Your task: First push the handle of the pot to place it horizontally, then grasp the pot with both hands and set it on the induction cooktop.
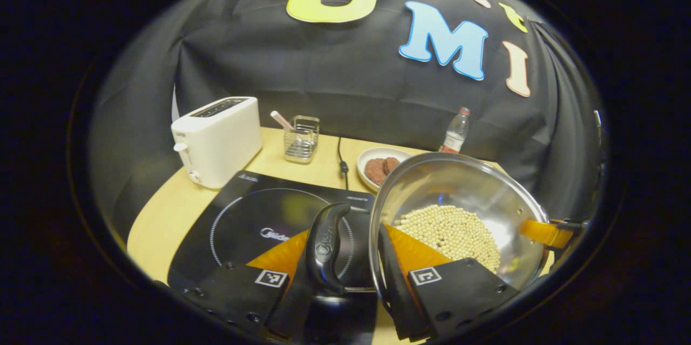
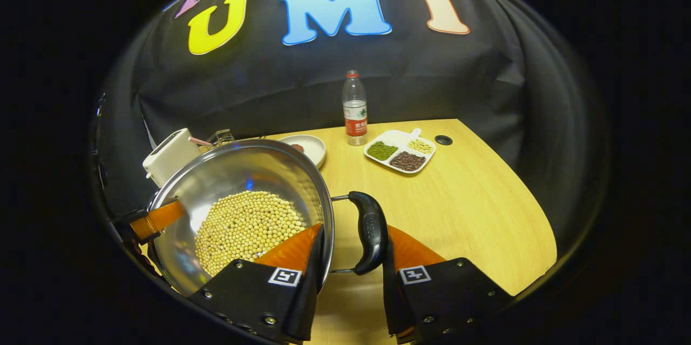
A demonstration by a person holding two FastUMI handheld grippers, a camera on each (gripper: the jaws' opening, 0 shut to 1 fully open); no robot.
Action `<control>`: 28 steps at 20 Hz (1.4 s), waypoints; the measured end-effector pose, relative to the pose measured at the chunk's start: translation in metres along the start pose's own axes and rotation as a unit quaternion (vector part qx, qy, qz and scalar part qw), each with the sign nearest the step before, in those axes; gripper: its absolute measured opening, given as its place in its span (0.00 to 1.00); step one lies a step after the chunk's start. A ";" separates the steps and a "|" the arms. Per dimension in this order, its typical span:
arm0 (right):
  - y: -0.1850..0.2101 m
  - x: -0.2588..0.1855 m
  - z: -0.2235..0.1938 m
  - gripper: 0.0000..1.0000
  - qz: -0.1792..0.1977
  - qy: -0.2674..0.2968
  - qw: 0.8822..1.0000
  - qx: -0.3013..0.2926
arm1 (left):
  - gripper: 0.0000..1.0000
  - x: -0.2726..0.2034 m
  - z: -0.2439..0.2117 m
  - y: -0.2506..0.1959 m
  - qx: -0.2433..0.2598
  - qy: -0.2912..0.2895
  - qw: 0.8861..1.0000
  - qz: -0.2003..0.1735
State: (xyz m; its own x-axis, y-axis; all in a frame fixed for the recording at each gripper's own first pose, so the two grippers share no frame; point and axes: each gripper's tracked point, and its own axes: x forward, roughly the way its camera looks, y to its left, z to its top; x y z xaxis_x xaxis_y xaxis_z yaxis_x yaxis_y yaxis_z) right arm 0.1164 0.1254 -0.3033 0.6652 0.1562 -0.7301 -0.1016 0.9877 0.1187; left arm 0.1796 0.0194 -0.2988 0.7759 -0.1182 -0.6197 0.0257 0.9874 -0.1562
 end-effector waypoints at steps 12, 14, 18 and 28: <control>0.119 0.011 -0.014 0.52 0.030 -0.004 1.000 -0.006 | 0.68 -0.020 0.013 0.134 -0.006 -0.004 0.999 0.033; 0.134 0.014 -0.017 0.52 0.030 -0.005 1.000 -0.006 | 0.68 -0.018 0.014 0.150 -0.006 -0.002 0.999 0.035; 0.162 0.023 -0.024 0.52 0.029 0.000 1.000 -0.006 | 0.64 -0.010 0.013 0.181 0.002 0.003 0.999 0.037; 0.206 0.043 -0.041 0.52 0.034 0.029 0.999 -0.017 | 0.64 0.008 0.001 0.231 -0.006 0.025 0.999 0.042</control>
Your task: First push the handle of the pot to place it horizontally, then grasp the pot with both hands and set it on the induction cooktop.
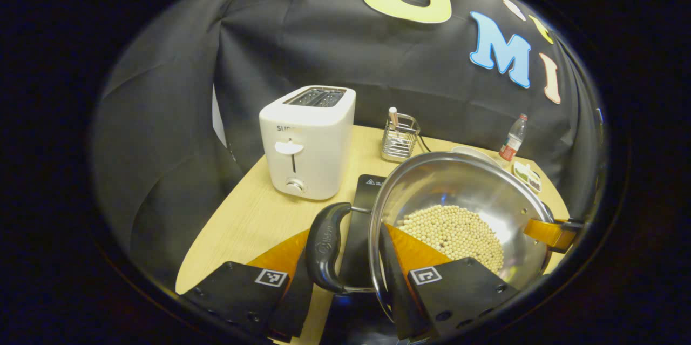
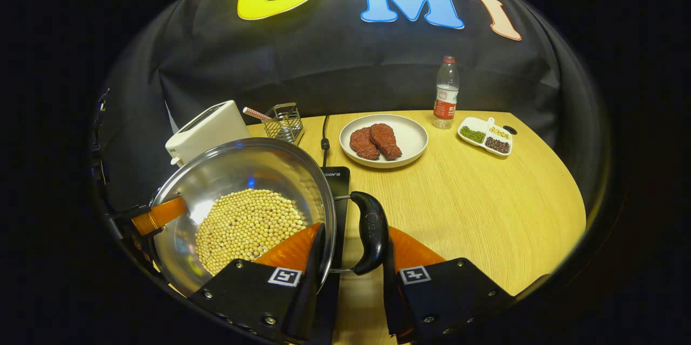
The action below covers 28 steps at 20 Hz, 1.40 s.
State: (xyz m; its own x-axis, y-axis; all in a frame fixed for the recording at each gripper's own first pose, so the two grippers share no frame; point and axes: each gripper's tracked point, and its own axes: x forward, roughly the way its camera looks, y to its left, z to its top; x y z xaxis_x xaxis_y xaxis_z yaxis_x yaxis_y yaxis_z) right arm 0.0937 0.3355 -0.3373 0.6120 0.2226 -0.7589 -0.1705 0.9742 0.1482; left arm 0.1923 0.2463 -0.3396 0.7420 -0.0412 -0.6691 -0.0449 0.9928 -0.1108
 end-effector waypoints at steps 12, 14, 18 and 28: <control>-0.018 -0.045 0.053 0.97 0.006 -0.110 0.993 -0.042 | 0.98 -0.028 0.067 -0.024 0.101 -0.107 0.989 0.010; -0.039 -0.065 0.073 0.97 0.003 -0.144 0.989 -0.045 | 0.94 -0.057 0.094 -0.055 0.103 -0.156 0.982 0.007; -0.096 -0.122 0.109 0.98 -0.008 -0.213 0.975 -0.056 | 0.98 -0.116 0.125 -0.111 0.078 -0.220 0.972 0.010; -0.235 -0.260 0.121 0.97 -0.017 -0.308 0.949 -0.066 | 0.99 -0.246 0.119 -0.282 0.064 -0.298 0.952 -0.015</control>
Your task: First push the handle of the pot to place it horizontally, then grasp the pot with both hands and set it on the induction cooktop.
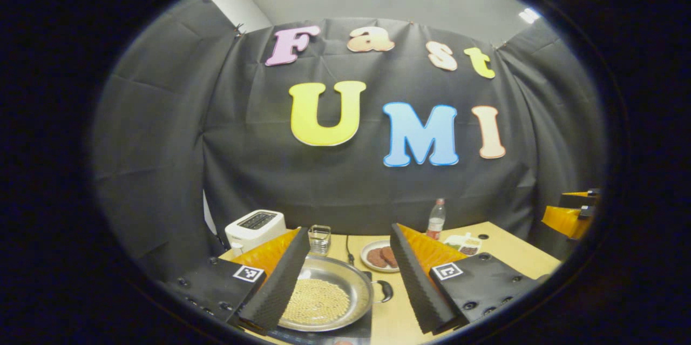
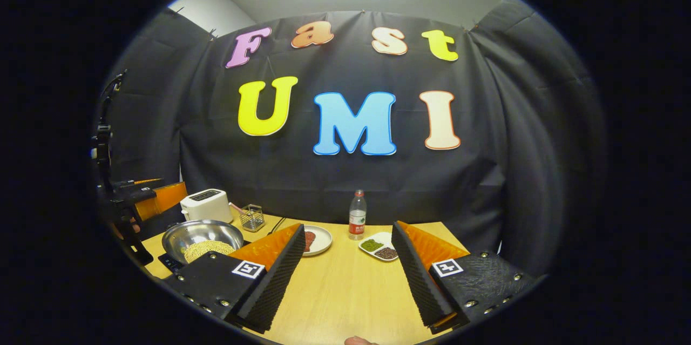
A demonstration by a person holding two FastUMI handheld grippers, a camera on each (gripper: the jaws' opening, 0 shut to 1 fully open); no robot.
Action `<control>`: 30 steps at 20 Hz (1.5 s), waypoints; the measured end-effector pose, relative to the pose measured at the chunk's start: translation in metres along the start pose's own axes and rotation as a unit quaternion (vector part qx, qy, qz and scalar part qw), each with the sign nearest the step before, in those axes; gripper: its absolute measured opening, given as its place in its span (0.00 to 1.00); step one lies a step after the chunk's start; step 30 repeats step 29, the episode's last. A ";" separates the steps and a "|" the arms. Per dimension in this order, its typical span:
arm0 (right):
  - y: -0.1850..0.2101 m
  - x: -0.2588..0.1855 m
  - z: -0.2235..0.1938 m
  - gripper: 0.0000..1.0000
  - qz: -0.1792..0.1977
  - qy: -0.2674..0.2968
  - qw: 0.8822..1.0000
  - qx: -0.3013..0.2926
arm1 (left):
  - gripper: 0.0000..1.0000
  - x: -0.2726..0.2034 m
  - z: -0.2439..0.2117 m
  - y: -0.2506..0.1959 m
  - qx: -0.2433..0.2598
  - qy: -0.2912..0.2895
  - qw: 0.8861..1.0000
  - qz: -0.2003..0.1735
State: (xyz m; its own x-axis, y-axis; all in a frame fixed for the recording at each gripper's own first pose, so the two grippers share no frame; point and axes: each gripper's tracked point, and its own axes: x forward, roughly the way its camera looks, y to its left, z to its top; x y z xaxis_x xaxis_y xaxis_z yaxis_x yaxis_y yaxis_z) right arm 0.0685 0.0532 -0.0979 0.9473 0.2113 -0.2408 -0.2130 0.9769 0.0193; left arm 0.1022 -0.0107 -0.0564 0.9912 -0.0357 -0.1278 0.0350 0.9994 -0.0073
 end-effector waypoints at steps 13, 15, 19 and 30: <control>-0.053 -0.078 0.034 0.97 -0.029 -0.057 0.998 0.019 | 1.00 -0.085 0.074 -0.057 0.018 -0.069 0.997 -0.021; -0.052 -0.082 0.034 0.97 -0.036 -0.059 0.998 0.012 | 1.00 -0.089 0.077 -0.051 0.020 -0.075 0.997 -0.020; -0.036 -0.091 0.037 0.97 -0.033 -0.062 0.997 0.015 | 0.98 -0.096 0.071 -0.038 0.015 -0.073 0.997 -0.016; -0.032 -0.096 0.037 0.97 -0.043 -0.059 0.997 0.025 | 0.98 -0.102 0.063 -0.021 0.012 -0.072 0.997 -0.015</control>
